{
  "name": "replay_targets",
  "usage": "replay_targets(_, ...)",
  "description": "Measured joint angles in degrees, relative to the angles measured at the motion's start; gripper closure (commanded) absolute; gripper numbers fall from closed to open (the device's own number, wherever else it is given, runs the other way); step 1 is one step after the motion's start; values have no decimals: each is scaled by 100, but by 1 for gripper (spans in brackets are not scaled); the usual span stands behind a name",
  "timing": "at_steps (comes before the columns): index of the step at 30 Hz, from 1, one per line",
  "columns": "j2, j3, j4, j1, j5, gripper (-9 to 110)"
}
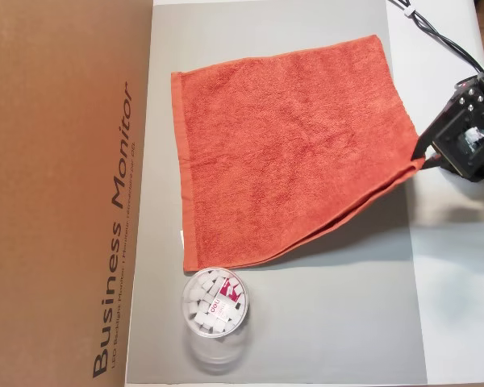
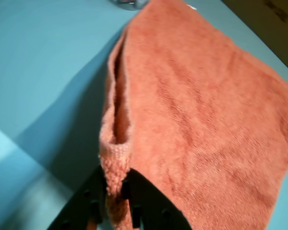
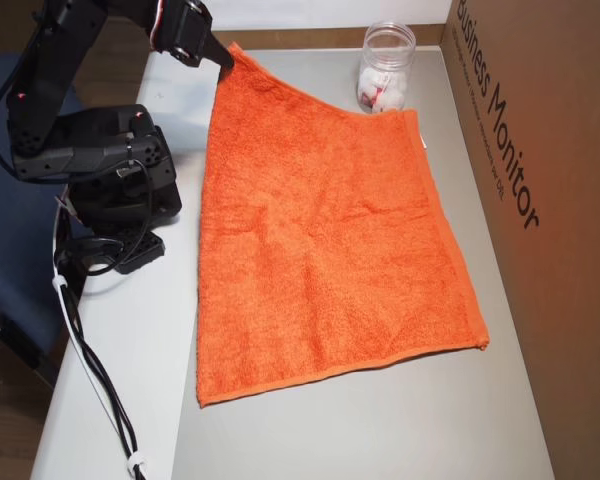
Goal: Fold the blanket.
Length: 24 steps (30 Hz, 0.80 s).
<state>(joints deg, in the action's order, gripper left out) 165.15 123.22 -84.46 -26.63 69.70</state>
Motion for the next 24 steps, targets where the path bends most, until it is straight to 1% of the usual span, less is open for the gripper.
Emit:
replay_targets(5, -114, -26, 527, 466, 0, 102)
replay_targets(16, -1705, -1178, 1459, 1283, 0, 102)
replay_targets(24, -2716, -1898, 2065, 2180, 0, 102)
